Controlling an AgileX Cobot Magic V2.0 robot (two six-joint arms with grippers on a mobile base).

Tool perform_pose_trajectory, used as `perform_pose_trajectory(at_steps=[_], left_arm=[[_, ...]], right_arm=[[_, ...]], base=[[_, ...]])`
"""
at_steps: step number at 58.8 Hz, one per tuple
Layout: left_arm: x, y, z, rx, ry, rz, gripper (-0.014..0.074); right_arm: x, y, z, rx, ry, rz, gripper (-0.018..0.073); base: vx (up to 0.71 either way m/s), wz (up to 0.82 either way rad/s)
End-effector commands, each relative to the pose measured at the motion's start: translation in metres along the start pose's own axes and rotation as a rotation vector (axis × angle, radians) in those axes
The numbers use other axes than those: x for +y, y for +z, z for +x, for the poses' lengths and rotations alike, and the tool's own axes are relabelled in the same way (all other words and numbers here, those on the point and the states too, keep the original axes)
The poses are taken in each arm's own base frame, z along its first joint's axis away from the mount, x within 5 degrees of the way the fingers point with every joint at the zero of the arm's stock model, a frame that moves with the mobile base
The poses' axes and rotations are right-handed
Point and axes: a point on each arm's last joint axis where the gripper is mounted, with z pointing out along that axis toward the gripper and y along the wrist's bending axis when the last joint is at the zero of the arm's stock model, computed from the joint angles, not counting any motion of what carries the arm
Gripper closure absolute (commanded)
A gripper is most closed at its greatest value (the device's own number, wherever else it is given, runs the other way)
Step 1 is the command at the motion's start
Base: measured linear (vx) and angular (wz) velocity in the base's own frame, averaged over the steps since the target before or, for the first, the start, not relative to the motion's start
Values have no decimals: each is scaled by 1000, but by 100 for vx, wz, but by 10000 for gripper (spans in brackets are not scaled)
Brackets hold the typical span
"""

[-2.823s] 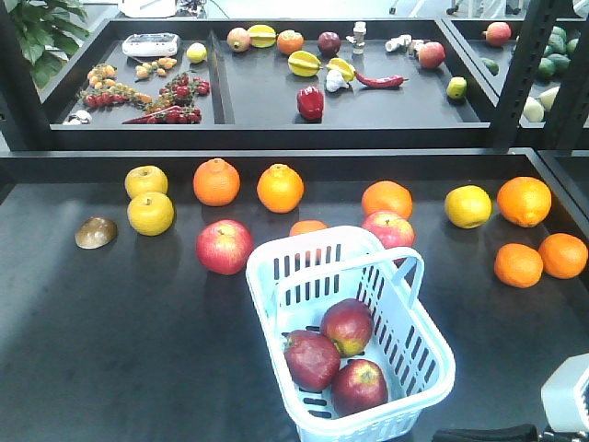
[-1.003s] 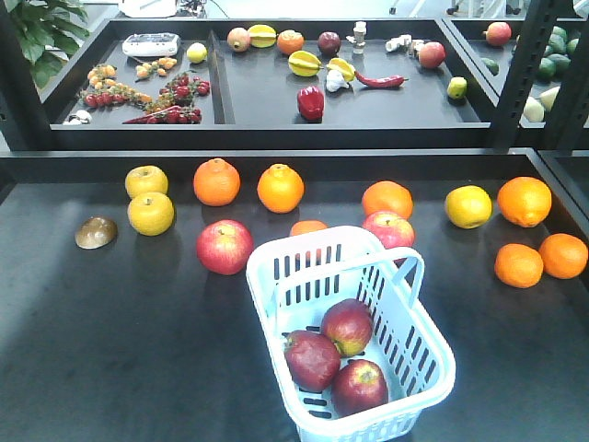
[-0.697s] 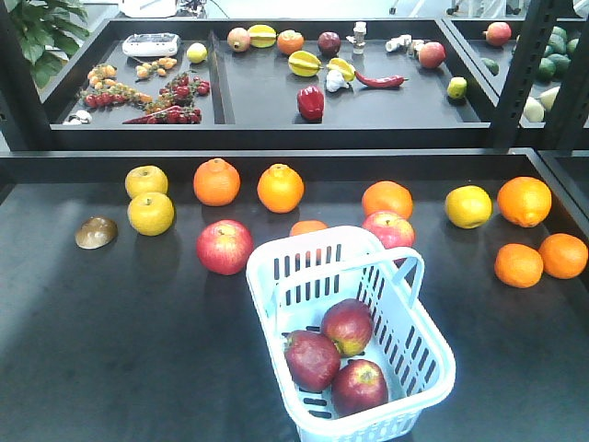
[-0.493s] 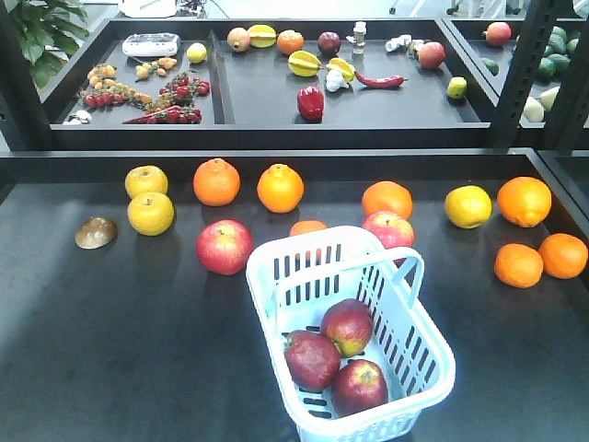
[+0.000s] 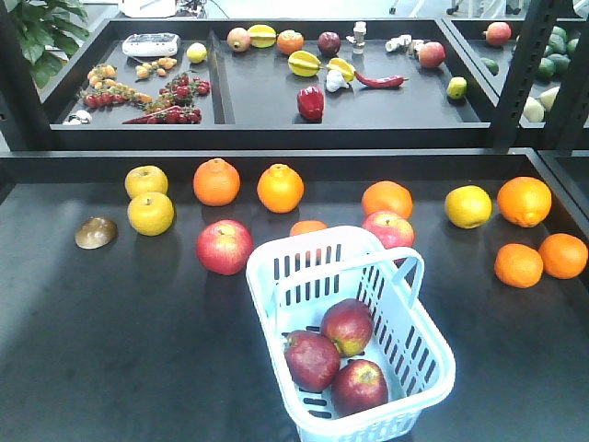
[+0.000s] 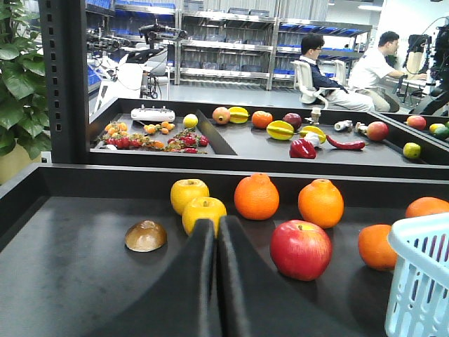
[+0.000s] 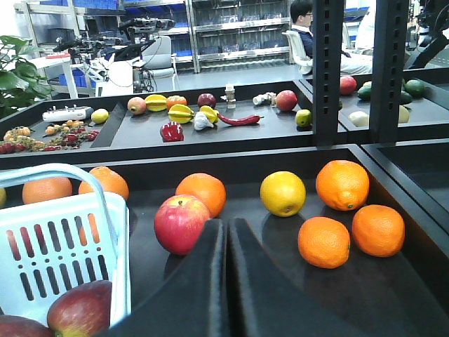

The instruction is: Pick three apples into basket with both arms

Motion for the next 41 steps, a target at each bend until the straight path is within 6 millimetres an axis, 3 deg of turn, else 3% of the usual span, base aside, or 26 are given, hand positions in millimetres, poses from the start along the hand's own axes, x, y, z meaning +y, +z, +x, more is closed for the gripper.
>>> perform_pose_trajectory(at_steps=[1, 41], left_arm=[[0, -3, -15, -108, -10, -3, 602], [0, -3, -15, -108, -10, -3, 602]], right_arm=[[0, 0, -2, -72, -11, -3, 564], [0, 0, -2, -72, -11, -3, 564]], base=[[0, 0], [0, 0]])
